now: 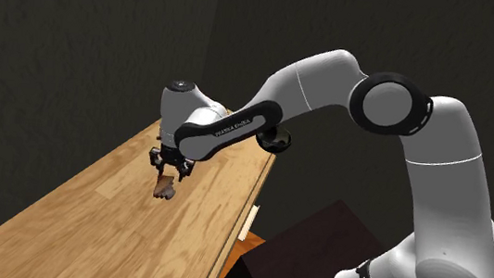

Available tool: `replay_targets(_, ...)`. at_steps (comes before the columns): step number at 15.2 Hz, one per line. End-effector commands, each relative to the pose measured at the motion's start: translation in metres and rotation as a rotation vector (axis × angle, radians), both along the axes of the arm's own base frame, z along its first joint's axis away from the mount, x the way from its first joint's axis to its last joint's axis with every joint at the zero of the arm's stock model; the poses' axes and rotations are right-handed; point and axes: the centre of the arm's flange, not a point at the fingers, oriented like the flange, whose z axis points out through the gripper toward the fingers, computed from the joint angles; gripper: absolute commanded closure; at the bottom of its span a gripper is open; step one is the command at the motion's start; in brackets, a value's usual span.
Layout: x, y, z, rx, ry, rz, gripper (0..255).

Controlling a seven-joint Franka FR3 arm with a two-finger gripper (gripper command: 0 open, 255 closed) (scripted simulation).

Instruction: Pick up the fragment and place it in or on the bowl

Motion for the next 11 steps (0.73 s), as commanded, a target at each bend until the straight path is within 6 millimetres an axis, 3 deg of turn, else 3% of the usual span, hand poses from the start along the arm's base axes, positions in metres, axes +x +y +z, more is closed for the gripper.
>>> replay_targets(1,-0.017,0.032,-0.001,-0.081,-0.039,0.218,0)
replay_targets(2,-0.025,0.043,-0.003,-0.113,-0.054,0.302,0)
replay_targets(11,-0.024,0.038,-0.042,-0.113,-0.054,0.302,0)
